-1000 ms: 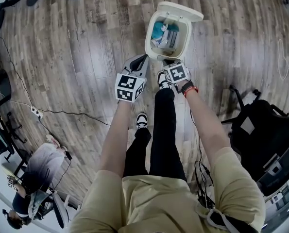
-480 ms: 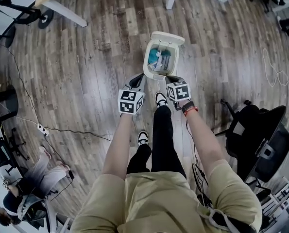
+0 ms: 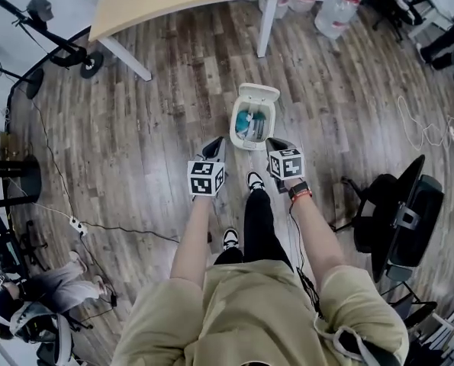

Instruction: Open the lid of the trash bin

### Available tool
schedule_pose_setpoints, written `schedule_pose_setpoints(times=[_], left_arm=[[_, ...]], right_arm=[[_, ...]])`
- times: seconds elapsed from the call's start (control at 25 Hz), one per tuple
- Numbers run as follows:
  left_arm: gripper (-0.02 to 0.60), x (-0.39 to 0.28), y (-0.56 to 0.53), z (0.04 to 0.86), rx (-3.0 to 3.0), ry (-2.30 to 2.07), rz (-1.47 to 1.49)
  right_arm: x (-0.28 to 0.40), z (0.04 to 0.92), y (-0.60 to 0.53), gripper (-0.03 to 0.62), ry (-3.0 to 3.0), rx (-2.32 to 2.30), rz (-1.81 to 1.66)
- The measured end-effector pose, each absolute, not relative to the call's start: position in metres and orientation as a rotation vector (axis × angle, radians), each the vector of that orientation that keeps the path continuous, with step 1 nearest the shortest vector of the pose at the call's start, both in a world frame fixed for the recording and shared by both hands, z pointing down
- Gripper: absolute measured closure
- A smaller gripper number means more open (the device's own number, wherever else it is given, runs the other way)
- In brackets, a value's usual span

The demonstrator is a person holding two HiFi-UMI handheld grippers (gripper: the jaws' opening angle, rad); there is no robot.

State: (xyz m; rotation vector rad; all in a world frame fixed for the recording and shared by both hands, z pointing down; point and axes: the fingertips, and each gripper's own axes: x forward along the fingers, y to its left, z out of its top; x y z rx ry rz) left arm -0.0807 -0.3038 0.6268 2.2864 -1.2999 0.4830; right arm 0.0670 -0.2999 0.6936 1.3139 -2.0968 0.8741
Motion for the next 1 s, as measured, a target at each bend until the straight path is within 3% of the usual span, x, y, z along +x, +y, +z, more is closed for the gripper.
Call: schedule_pose_setpoints(times=[1.0], left_arm=[[0.558,-0.111,-0.123,0.396,2.543,-1.458,0.171]], right_arm=[[0.063,0.41,-0.119,0.582,-2.353,1.798,0.45]])
